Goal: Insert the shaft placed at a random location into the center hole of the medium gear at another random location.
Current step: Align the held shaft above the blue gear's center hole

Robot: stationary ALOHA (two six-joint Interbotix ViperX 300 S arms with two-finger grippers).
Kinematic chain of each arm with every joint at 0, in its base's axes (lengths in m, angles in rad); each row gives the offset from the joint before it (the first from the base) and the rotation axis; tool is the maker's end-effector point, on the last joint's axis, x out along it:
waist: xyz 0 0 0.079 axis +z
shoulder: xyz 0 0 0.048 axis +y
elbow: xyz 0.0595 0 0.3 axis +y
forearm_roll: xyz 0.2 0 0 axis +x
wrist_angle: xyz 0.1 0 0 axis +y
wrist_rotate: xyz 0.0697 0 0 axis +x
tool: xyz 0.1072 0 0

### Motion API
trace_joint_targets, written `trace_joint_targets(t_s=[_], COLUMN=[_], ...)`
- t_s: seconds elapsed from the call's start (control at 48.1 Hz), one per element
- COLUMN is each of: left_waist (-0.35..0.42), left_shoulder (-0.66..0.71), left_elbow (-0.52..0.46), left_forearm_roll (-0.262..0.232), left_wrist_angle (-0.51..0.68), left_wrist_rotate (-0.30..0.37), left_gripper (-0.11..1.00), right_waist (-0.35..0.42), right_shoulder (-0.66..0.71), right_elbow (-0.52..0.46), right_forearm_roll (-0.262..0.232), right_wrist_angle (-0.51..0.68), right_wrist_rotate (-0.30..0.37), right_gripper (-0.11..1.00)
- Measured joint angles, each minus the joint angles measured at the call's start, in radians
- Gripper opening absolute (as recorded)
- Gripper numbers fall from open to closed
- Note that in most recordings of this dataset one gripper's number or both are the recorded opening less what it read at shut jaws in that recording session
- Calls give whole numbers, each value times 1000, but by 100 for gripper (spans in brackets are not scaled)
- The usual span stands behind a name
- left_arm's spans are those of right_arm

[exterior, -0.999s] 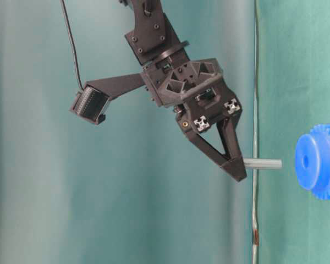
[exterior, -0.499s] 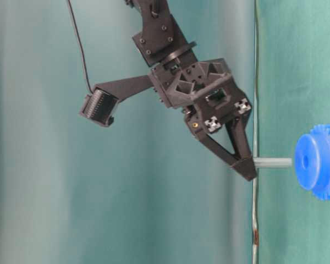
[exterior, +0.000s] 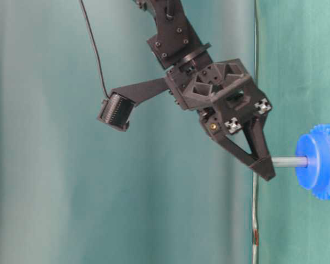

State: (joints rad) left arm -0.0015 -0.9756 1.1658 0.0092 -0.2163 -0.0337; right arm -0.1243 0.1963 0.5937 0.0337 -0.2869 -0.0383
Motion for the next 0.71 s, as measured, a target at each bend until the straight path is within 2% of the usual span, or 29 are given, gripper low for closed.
trace_joint_targets(t_s=[0.707], left_waist=[-2], left_shoulder=[-2], left_elbow=[0], left_forearm_roll=[0], left_wrist_angle=[0], left_wrist_rotate=[0], left_gripper=[0], right_waist=[3], right_shoulder=[67], right_elbow=[-3], right_forearm_roll=[0], right_wrist_angle=[-11], right_wrist_rotate=[0], right_gripper=[14])
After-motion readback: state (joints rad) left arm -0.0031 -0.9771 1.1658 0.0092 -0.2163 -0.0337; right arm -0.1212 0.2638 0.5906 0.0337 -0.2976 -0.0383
